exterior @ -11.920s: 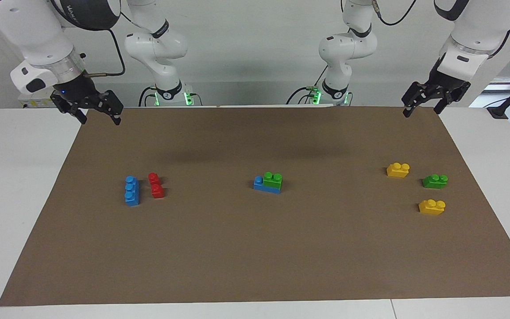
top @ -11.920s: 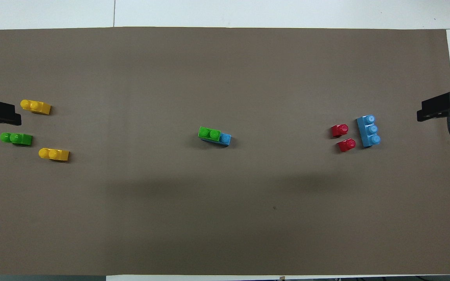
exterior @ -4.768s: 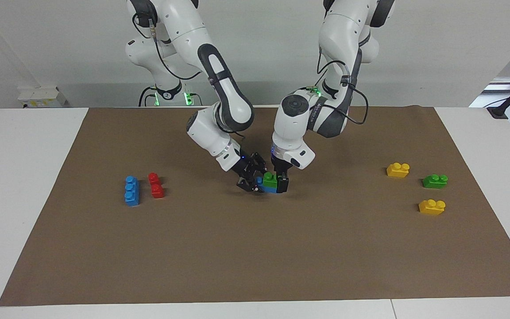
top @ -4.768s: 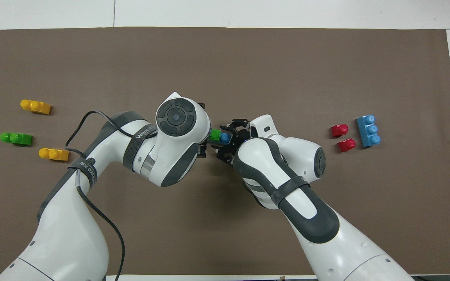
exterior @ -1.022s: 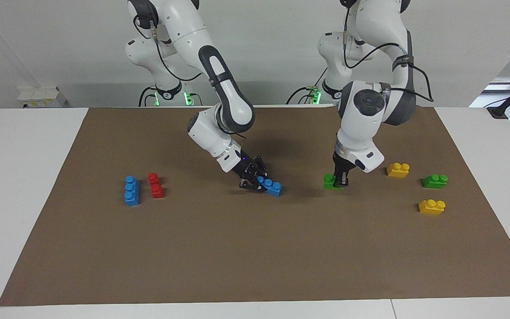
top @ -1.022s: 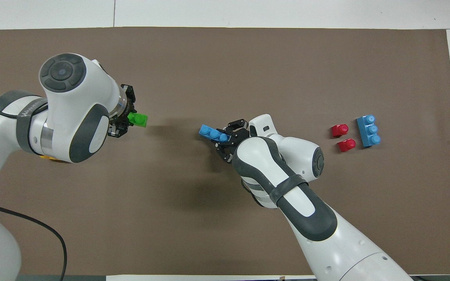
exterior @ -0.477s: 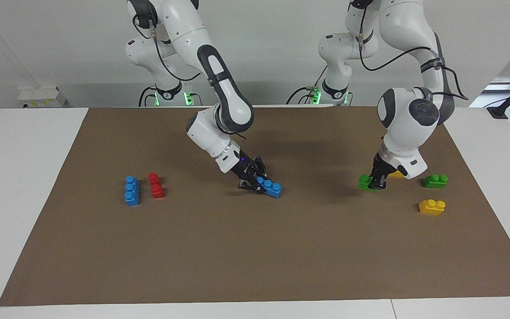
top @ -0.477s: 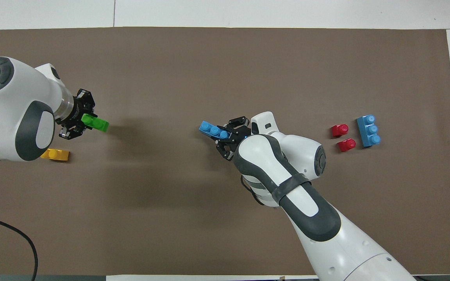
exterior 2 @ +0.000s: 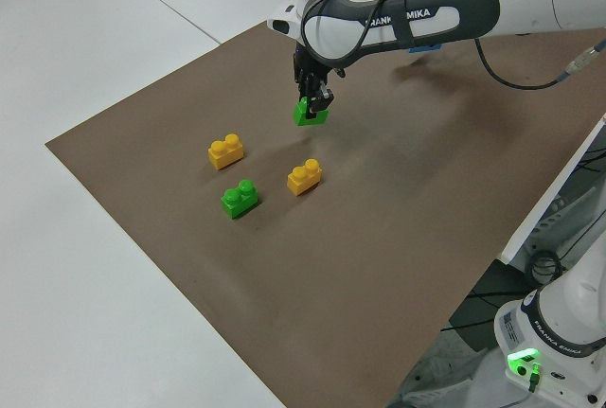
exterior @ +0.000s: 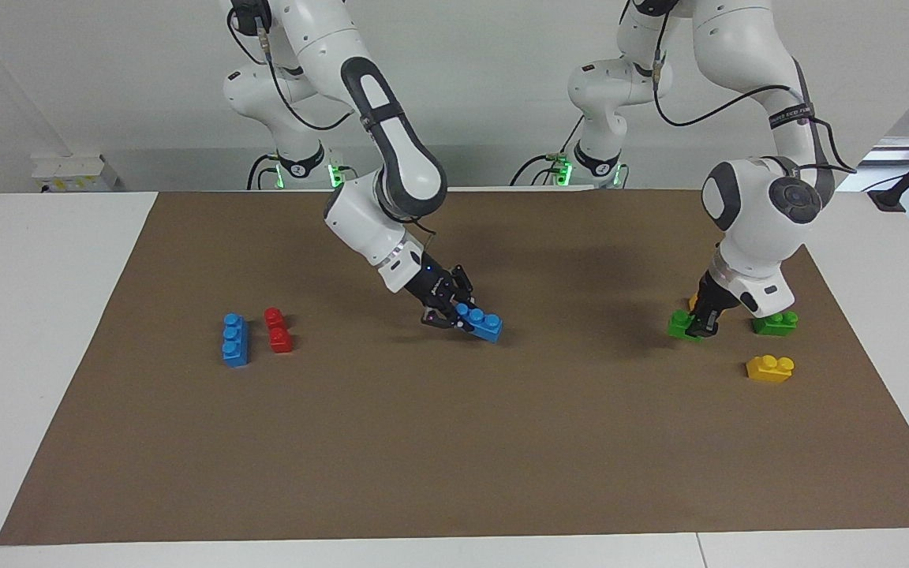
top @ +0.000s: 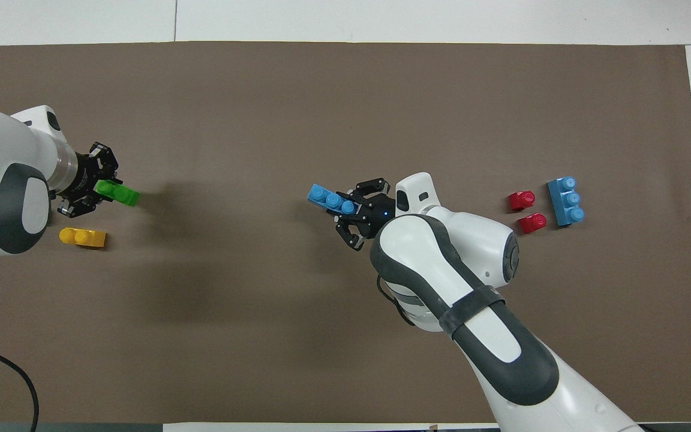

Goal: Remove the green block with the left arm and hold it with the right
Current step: 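Carry the green block away with the left gripper while the right gripper lifts blue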

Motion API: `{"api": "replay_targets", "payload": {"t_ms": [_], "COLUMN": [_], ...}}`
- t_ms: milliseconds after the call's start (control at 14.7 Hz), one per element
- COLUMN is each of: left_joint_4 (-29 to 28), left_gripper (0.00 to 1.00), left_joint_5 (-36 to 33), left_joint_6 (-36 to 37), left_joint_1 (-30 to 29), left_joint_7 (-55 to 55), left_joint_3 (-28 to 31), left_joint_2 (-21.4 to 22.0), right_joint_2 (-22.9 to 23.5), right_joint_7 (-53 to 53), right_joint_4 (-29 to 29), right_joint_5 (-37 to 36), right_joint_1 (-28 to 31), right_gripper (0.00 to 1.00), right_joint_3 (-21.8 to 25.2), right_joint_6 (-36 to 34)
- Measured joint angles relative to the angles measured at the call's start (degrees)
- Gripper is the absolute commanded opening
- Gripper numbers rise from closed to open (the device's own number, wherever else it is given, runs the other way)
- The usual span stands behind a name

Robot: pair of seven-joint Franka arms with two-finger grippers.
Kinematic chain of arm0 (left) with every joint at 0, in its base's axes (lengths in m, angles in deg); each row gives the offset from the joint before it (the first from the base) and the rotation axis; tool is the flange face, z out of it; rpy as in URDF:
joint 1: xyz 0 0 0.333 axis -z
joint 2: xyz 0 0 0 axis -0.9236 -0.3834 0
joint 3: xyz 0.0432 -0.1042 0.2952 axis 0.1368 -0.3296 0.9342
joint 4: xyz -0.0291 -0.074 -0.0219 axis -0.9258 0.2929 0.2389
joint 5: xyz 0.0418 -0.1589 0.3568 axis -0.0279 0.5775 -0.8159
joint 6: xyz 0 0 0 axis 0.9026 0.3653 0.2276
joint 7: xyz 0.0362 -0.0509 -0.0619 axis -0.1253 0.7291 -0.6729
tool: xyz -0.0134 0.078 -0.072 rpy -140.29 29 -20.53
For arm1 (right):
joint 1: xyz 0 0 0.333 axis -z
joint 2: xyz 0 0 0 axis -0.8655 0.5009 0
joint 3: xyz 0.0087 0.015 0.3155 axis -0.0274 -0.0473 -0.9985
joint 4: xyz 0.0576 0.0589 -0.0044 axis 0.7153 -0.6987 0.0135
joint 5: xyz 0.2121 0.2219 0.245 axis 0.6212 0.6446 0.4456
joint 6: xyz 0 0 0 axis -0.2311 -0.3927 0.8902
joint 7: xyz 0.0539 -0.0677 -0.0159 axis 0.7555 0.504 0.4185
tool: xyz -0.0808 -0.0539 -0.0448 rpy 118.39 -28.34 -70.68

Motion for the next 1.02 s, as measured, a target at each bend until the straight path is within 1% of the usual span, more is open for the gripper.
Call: {"api": "replay_targets", "payload": {"t_ms": [204, 409, 545, 681, 749, 954, 1022], "left_joint_4": [-1.51, -1.83, -1.83, -1.82, -1.82, -1.82, -1.82], "left_gripper": [0.0, 0.0, 0.0, 0.0, 0.0, 0.0, 0.0], "left_joint_5": [0.0, 0.0, 0.0, 0.02, 0.02, 0.05, 0.05], "left_joint_6": [-2.9, -5.64, -6.64, -7.49, -7.91, -8.8, -8.96], "left_joint_1": [-0.04, -0.04, -0.05, -0.18, -0.41, -1.33, -1.76], "left_joint_7": [0.31, 0.36, 0.73, 1.45, 1.75, 4.73, 5.62], "left_joint_3": [-0.05, -0.05, -0.02, 0.0, 0.0, 0.01, 0.03], "left_joint_2": [-0.71, -2.38, -3.2, -3.49, -3.56, -3.81, -3.9], "right_joint_2": [-6.07, -9.58, -10.11, -9.92, -9.71, -8.35, -7.89], "right_joint_7": [0.0, 0.0, 0.01, -1.44, -4.26, -16.03, -18.35], "right_joint_4": [-6.09, -9.79, -9.73, -7.77, -6.44, -1.92, -0.94], "right_joint_5": [-0.01, -0.05, -0.15, -1.87, -5.64, -21.39, -24.55], "right_joint_1": [0.0, 0.25, 1.29, 2.15, 2.4, 3.73, 4.7], "right_gripper": [0.21, 0.21, 0.21, 0.21, 0.21, 0.21, 0.21], "right_joint_3": [0.0, 0.01, 0.03, 0.06, 0.13, 0.27, 0.31], "right_joint_6": [-0.03, -0.17, -0.87, -1.3, -1.44, -2.46, -4.1]}}
